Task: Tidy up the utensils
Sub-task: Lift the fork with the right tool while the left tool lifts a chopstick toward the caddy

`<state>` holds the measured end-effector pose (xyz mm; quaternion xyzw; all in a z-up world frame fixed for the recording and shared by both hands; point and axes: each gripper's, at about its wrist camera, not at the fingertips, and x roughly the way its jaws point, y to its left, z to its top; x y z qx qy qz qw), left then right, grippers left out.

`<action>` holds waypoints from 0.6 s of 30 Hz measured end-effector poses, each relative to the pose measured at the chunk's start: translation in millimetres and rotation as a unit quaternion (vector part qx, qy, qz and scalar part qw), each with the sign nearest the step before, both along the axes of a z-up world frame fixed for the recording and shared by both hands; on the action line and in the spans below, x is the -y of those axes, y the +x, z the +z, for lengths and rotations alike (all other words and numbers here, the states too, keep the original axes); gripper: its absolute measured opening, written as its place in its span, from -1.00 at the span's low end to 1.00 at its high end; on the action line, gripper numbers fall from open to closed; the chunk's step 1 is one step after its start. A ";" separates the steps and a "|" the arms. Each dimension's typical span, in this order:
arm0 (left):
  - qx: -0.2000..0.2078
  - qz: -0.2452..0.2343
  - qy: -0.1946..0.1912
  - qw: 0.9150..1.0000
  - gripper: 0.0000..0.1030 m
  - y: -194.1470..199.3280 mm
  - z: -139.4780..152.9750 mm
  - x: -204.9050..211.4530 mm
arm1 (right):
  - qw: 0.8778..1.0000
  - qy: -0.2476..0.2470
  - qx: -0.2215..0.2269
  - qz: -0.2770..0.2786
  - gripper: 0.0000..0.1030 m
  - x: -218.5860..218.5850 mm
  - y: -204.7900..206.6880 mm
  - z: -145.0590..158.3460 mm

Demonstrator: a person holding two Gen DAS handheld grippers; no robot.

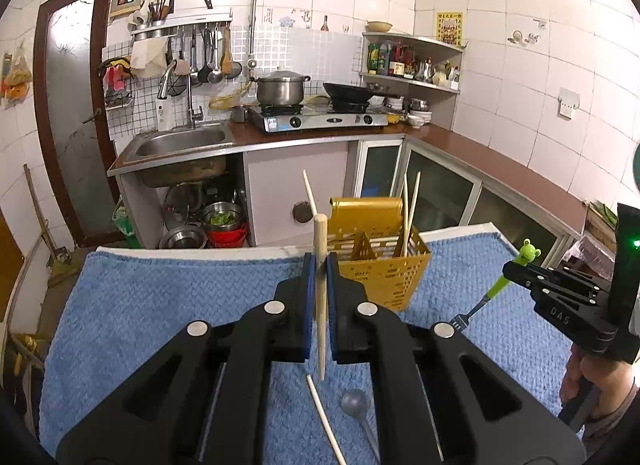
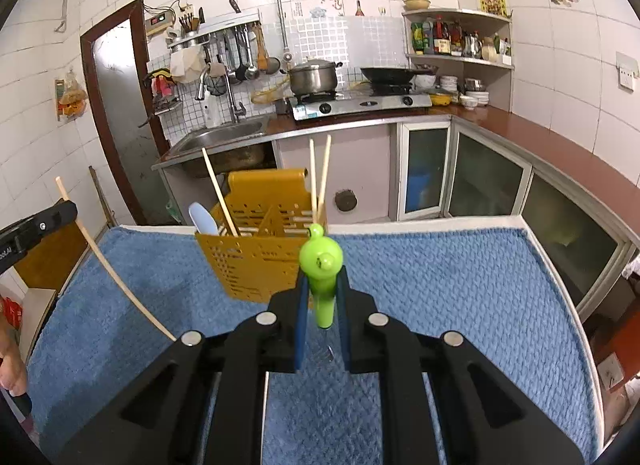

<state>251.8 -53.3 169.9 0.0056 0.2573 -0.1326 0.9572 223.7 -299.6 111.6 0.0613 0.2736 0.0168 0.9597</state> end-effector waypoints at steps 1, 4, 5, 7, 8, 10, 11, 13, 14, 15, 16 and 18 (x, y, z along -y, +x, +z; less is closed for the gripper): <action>0.002 0.000 -0.001 1.000 -0.91 0.5 3.3 0.8 | 1.000 -0.001 0.004 0.000 -0.74 -1.1 0.7 5.6; 0.014 -0.001 -0.007 1.000 -0.91 3.9 18.7 1.8 | 1.000 -0.004 0.013 0.001 -0.74 -5.2 4.6 22.2; 0.018 -0.001 -0.010 1.000 -0.91 5.5 24.7 1.8 | 1.000 -0.004 0.015 0.001 -0.73 -5.6 5.8 26.0; 0.025 -0.001 -0.012 1.000 -0.91 9.6 35.1 3.0 | 1.000 -0.002 0.020 0.002 -0.74 -6.8 10.6 36.1; 0.029 -0.001 -0.012 1.000 -0.91 11.0 40.4 3.7 | 1.000 -0.003 0.024 0.002 -0.74 -8.0 13.3 42.4; 0.039 -0.001 -0.014 0.999 -0.91 14.5 52.4 5.2 | 1.000 -0.006 0.031 0.006 -0.74 -11.3 18.9 54.2; 0.044 -0.001 -0.016 0.999 -0.91 16.1 57.1 5.8 | 0.999 -0.008 0.035 0.007 -0.74 -13.3 23.0 61.6; 0.054 -0.002 -0.020 0.998 -0.91 20.9 68.6 7.9 | 0.999 -0.010 0.041 0.010 -0.74 -18.0 30.0 73.4; 0.059 -0.002 -0.021 0.998 -0.91 23.5 73.3 9.3 | 0.999 -0.010 0.045 0.012 -0.74 -19.9 34.6 79.8; 0.062 -0.003 -0.022 0.998 -0.91 25.5 77.0 10.8 | 0.999 -0.011 0.048 0.015 -0.74 -21.9 39.4 85.1; 0.066 -0.004 -0.023 0.998 -0.91 28.4 80.4 12.8 | 0.999 -0.011 0.049 0.016 -0.74 -23.7 42.5 88.8; 0.072 -0.006 -0.025 0.997 -0.91 36.2 86.5 16.8 | 0.998 -0.016 0.051 0.019 -0.74 -28.1 53.1 95.2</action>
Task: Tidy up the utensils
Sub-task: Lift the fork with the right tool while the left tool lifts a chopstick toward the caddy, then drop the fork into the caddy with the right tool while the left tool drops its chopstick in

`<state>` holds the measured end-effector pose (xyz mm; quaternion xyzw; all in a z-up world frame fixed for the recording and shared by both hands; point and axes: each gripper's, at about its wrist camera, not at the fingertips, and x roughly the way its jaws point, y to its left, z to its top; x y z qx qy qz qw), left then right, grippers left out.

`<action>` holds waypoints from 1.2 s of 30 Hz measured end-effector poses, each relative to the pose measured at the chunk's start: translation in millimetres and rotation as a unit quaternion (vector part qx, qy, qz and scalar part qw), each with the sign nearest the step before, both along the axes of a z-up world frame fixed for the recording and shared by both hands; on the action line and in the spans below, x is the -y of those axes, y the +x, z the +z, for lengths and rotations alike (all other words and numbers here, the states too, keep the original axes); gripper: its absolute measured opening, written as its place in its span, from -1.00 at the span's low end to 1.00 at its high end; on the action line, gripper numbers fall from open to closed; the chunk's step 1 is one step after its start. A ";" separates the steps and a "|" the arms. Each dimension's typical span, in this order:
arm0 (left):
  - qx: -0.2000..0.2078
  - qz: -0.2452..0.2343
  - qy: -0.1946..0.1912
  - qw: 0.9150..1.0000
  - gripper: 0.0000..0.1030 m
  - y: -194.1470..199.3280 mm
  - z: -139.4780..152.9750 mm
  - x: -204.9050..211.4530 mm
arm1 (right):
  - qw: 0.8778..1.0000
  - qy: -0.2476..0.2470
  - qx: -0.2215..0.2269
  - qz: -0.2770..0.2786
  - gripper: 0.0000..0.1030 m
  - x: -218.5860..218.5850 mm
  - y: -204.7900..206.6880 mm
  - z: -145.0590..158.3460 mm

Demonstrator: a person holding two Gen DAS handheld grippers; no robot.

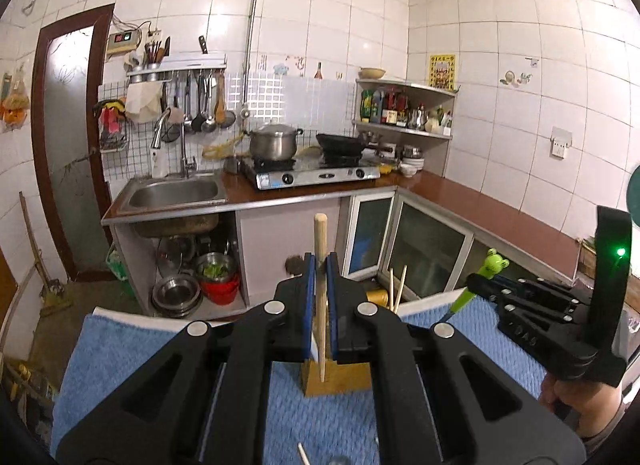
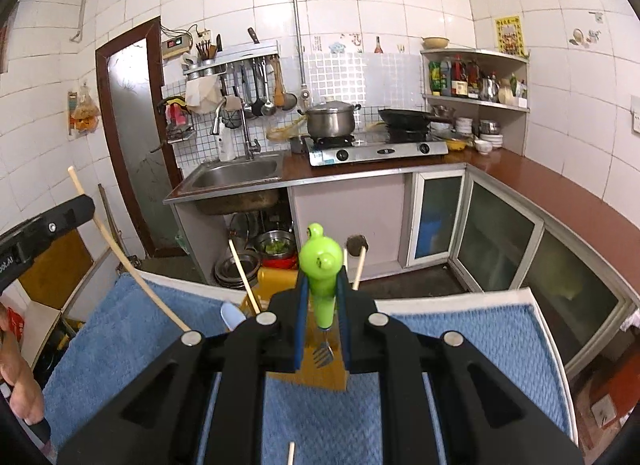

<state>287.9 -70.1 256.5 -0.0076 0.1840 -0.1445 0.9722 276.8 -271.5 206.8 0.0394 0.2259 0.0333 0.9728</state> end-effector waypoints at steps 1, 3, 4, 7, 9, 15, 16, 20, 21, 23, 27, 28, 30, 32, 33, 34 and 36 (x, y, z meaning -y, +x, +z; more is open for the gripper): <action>0.003 -0.001 -0.003 1.000 -0.91 4.2 2.4 1.7 | 1.000 -0.006 0.002 0.000 -0.74 -2.9 5.2 2.2; 0.008 -0.005 -0.009 1.000 -0.91 13.4 5.6 5.9 | 1.000 -0.015 0.002 0.000 -0.74 -4.7 14.7 4.3; 0.011 -0.007 -0.010 1.000 -0.91 17.0 5.8 8.1 | 1.000 -0.016 0.000 0.000 -0.74 -4.6 21.6 4.5; 0.011 -0.012 -0.011 1.000 -0.91 33.7 0.1 14.9 | 1.000 -0.017 -0.007 -0.001 -0.74 -1.8 35.9 0.6; 0.005 -0.016 -0.007 1.000 -0.91 46.8 -8.1 20.7 | 1.000 -0.017 -0.012 -0.001 -0.74 1.2 46.7 -6.6; -0.024 -0.021 0.007 0.999 -0.91 83.8 -46.8 31.6 | 0.999 -0.013 -0.036 0.004 -0.74 5.5 74.4 -34.0; -0.029 -0.024 0.008 0.999 -0.91 89.2 -54.8 32.2 | 0.999 -0.013 -0.039 0.005 -0.74 5.4 77.9 -38.6; -0.042 -0.027 0.015 0.999 -0.91 104.1 -82.4 34.1 | 0.999 -0.011 -0.053 0.003 -0.74 2.5 91.8 -61.4; -0.041 -0.027 0.020 0.999 -0.91 105.8 -90.1 34.6 | 0.998 -0.011 -0.055 0.002 -0.74 2.0 93.7 -66.4; -0.042 -0.024 0.028 0.998 -0.91 108.0 -103.3 34.6 | 0.998 -0.015 -0.059 -0.001 -0.74 0.9 97.3 -77.9; -0.061 -0.019 0.026 0.998 -0.91 117.6 -130.8 29.3 | 0.998 -0.005 -0.069 0.001 -0.74 -0.6 102.8 -98.2; -0.065 -0.016 0.027 0.997 -0.91 120.4 -137.0 28.1 | 0.998 -0.005 -0.069 0.002 -0.74 -1.3 103.0 -102.2; -0.071 -0.010 0.029 0.997 -0.90 125.3 -148.9 25.5 | 0.997 -0.008 -0.071 0.005 -0.74 -2.9 102.3 -113.7; -0.072 -0.005 0.028 0.997 -0.90 126.8 -155.8 21.8 | 0.997 -0.004 -0.072 0.005 -0.74 -3.4 101.5 -123.0; -0.076 -0.006 0.026 0.997 -0.90 127.5 -158.0 20.8 | 0.997 0.002 -0.071 0.007 -0.74 -3.2 100.3 -127.4; -0.081 -0.008 0.023 0.996 -0.90 127.7 -160.6 20.2 | 0.998 0.006 -0.069 0.011 -0.74 -3.6 99.5 -132.4; -0.084 -0.011 0.020 0.996 -0.90 125.6 -166.1 19.6 | 0.998 0.004 -0.060 0.009 -0.74 -4.7 97.8 -137.0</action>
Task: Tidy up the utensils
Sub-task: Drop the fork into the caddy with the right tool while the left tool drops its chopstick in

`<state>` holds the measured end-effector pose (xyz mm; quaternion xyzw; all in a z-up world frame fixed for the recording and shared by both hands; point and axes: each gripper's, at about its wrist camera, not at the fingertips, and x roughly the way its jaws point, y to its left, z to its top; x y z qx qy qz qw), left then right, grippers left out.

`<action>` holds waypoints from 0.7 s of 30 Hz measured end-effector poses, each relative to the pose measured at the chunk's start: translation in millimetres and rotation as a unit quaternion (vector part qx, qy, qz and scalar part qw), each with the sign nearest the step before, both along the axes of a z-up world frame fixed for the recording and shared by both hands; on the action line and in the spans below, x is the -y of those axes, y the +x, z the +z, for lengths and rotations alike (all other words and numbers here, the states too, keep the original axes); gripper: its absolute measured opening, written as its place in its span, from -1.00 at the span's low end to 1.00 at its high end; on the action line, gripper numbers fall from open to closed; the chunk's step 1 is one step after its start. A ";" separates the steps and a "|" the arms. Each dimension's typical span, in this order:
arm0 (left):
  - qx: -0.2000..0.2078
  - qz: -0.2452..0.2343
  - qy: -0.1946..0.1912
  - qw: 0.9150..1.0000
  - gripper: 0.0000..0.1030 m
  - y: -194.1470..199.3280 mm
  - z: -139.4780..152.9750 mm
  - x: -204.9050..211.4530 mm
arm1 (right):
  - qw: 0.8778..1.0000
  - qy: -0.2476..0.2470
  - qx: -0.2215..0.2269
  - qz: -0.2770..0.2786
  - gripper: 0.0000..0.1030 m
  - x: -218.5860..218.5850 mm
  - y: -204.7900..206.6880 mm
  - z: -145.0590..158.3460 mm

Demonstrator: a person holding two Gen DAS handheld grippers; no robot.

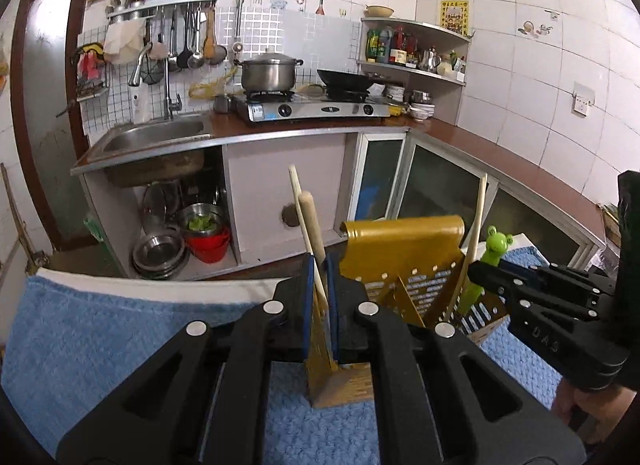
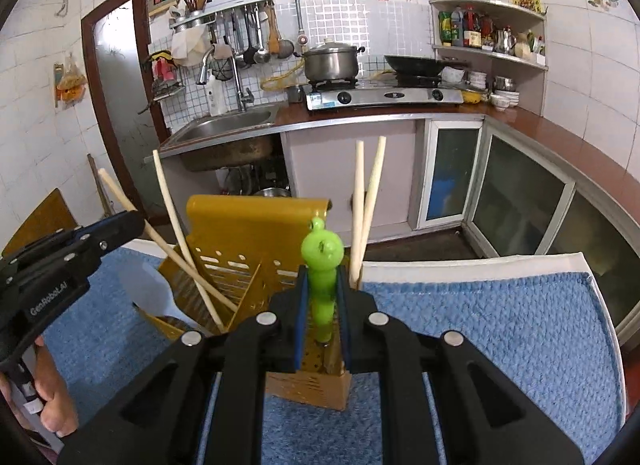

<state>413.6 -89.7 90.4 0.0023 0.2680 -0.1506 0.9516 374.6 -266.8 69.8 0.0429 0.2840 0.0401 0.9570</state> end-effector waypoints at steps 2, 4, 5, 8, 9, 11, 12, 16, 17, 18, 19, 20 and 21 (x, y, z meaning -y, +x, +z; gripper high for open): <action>0.005 -0.001 0.007 1.000 -0.90 -5.8 -4.8 1.7 | 1.000 0.007 0.005 0.003 -0.72 -0.4 -2.2 -3.8; 0.009 0.002 0.014 1.000 -0.89 -10.4 -8.0 1.6 | 1.000 0.014 0.006 0.012 -0.69 -0.2 -4.8 -4.8; 0.005 0.001 0.011 1.000 -0.86 -11.1 -8.1 -0.4 | 1.000 0.013 0.006 0.014 -0.51 -0.1 -6.7 -4.1; 0.003 0.005 -0.006 1.000 -0.38 -16.6 0.6 -11.8 | 1.000 0.011 0.017 0.012 0.08 1.6 -15.8 4.4; 0.008 0.009 -0.013 1.000 -0.06 -21.5 6.6 -17.3 | 1.000 0.008 0.023 0.011 0.08 2.0 -21.1 9.0; 0.018 0.016 -0.021 0.999 0.14 -31.9 18.2 -26.4 | 1.000 0.006 0.023 0.009 0.11 3.5 -28.4 15.5; 0.020 0.020 -0.023 0.999 0.18 -36.8 24.3 -31.6 | 1.000 0.004 0.025 0.006 0.16 5.2 -34.4 19.3; 0.035 0.037 -0.030 0.998 0.74 -62.7 39.6 -52.3 | 0.999 -0.008 0.039 -0.003 0.37 9.3 -59.4 30.6; 0.041 0.042 -0.030 0.998 0.78 -73.9 40.6 -59.7 | 0.999 -0.012 0.044 -0.007 0.46 10.8 -68.7 32.7; 0.042 0.043 -0.031 0.998 0.82 -81.2 40.6 -64.8 | 0.999 -0.013 0.050 -0.012 0.55 12.3 -77.1 33.9; 0.039 0.044 -0.032 0.998 0.83 -87.7 40.0 -69.8 | 0.998 -0.013 0.053 -0.016 0.56 14.1 -85.3 34.2; 0.037 0.045 -0.031 0.998 0.84 -90.8 39.3 -72.7 | 0.998 -0.012 0.053 -0.017 0.59 16.0 -90.9 34.2; 0.033 0.050 -0.031 0.998 0.86 -98.5 36.1 -78.1 | 0.998 -0.010 0.054 -0.020 0.61 17.4 -98.1 33.4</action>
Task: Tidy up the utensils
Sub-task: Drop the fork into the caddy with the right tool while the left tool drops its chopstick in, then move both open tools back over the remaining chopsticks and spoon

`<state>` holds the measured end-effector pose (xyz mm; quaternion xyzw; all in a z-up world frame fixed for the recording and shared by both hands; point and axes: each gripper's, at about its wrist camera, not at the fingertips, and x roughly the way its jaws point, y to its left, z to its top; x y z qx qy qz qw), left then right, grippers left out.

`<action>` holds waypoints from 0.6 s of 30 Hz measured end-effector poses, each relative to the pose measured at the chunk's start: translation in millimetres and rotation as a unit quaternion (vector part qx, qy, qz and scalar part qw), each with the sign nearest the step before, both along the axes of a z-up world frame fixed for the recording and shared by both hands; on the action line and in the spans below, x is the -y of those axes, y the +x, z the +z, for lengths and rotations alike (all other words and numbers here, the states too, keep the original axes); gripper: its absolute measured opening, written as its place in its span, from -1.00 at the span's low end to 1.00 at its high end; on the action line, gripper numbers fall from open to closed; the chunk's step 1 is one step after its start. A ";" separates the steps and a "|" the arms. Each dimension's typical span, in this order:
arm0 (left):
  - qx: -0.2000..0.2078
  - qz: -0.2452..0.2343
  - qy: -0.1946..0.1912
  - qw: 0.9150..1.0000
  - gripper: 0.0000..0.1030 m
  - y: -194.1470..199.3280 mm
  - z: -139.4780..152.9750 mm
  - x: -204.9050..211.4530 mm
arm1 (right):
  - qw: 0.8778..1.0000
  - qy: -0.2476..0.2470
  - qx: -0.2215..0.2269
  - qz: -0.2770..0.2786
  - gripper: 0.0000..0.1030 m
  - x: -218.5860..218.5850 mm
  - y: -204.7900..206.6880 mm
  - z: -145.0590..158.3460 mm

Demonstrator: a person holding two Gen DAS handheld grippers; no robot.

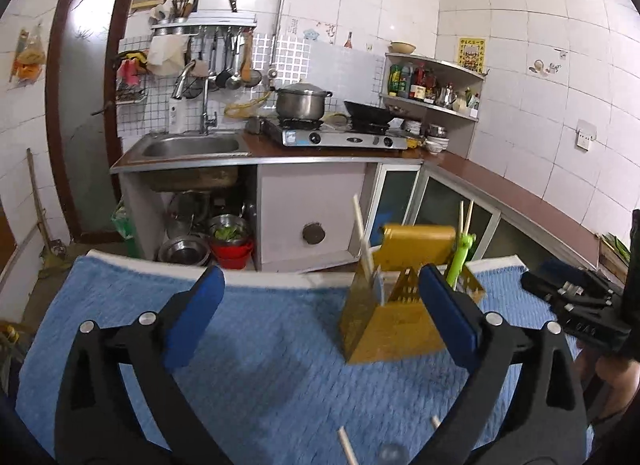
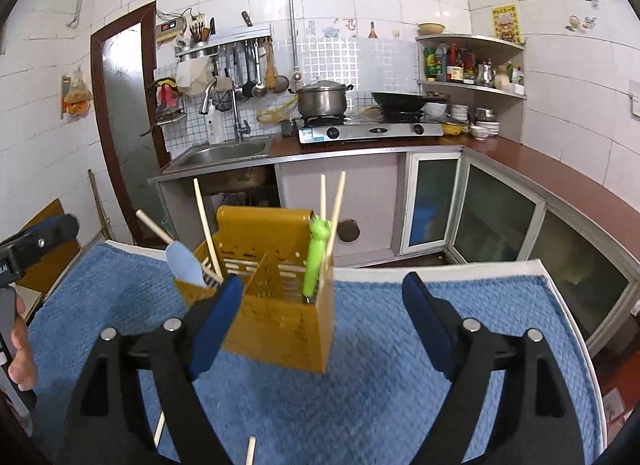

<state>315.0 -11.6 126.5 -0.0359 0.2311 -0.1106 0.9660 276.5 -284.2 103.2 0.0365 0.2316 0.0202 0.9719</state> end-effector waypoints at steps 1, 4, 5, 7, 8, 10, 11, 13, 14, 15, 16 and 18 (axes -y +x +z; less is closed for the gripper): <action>-0.002 0.002 -0.001 1.000 0.90 -4.8 -1.9 -2.8 | 1.000 0.001 0.001 -0.002 0.63 1.5 -3.7 0.3; -0.010 0.005 0.007 1.000 0.90 -20.4 -12.3 -9.3 | 1.000 -0.005 0.006 -0.013 0.71 4.1 -23.8 -5.4; -0.014 0.004 0.014 1.000 0.90 -25.8 -17.4 -9.1 | 1.000 -0.006 0.005 -0.016 0.72 4.2 -28.0 -7.7; -0.019 0.007 0.025 0.999 0.90 -34.1 -25.5 -8.3 | 1.000 -0.003 -0.003 -0.020 0.74 5.8 -37.8 -16.5; -0.021 0.009 0.028 0.999 0.90 -38.8 -29.8 -8.1 | 1.000 -0.001 -0.007 -0.020 0.74 7.0 -40.2 -19.7; -0.032 0.006 0.029 0.999 0.90 -45.9 -40.1 -8.3 | 1.000 0.004 -0.019 -0.024 0.74 8.6 -45.5 -29.2; -0.040 0.004 0.027 0.999 0.90 -49.5 -46.7 -7.9 | 0.999 0.007 -0.030 -0.026 0.74 9.3 -48.2 -36.6; -0.052 0.000 0.028 0.998 0.90 -52.6 -56.2 -6.3 | 0.999 0.006 -0.044 -0.031 0.74 9.9 -53.1 -50.1; -0.060 -0.002 0.033 0.998 0.90 -54.8 -63.2 -4.3 | 0.998 0.004 -0.050 -0.033 0.74 9.8 -54.9 -56.1; -0.065 -0.003 0.036 0.997 0.90 -57.7 -69.5 -2.1 | 0.998 0.004 -0.054 -0.034 0.74 8.6 -56.4 -60.3; -0.070 -0.004 0.039 0.997 0.90 -58.7 -74.8 -0.7 | 0.997 0.003 -0.062 -0.035 0.74 8.3 -58.9 -66.8; -0.085 -0.008 0.047 0.995 0.90 -61.1 -86.9 4.4 | 0.997 0.003 -0.072 -0.038 0.74 7.4 -62.5 -76.7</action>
